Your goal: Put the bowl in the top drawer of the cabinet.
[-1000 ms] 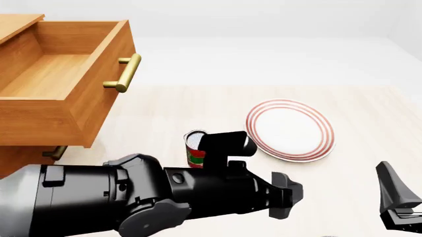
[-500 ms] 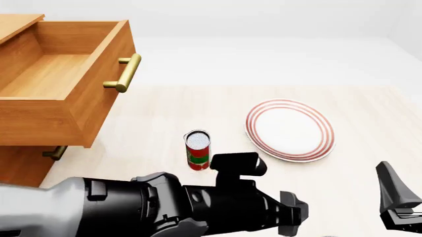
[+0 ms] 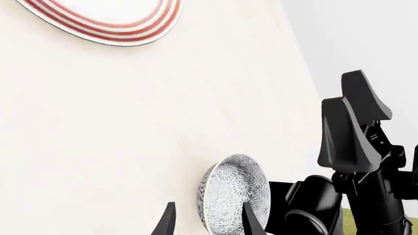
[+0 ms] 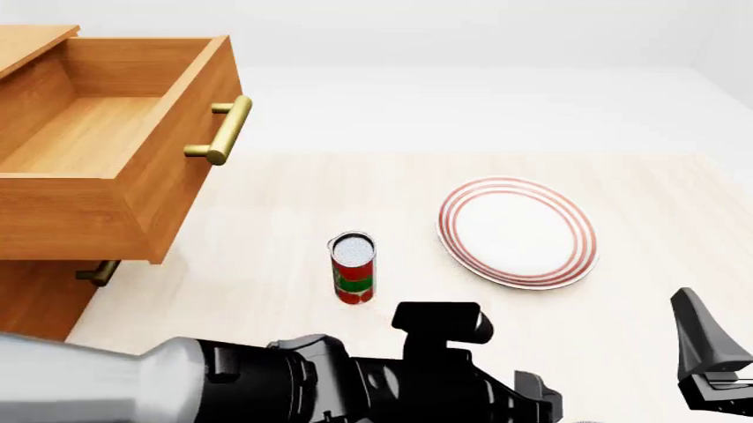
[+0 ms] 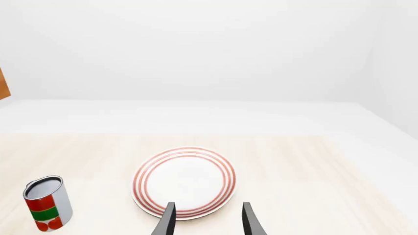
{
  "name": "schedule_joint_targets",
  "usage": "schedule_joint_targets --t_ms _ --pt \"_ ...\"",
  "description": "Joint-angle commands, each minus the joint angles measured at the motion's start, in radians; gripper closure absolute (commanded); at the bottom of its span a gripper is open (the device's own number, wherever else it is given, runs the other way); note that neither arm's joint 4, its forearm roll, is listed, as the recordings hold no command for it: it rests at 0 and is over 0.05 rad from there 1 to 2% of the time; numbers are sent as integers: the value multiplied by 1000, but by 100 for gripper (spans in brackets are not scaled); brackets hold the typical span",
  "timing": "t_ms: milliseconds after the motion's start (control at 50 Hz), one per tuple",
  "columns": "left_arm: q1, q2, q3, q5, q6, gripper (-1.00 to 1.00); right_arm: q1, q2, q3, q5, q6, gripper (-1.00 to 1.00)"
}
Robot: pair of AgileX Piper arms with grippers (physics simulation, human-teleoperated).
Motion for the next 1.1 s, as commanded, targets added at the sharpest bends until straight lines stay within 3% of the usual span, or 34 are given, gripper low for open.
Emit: schedule_joint_targets --t_ms 20,1100 --pt "-17 38 -7 -18 -16 -100 0 0 0 0 0 -100" --pt "-42 165 11 -123 -100 -100 0 0 0 0 0 -100"
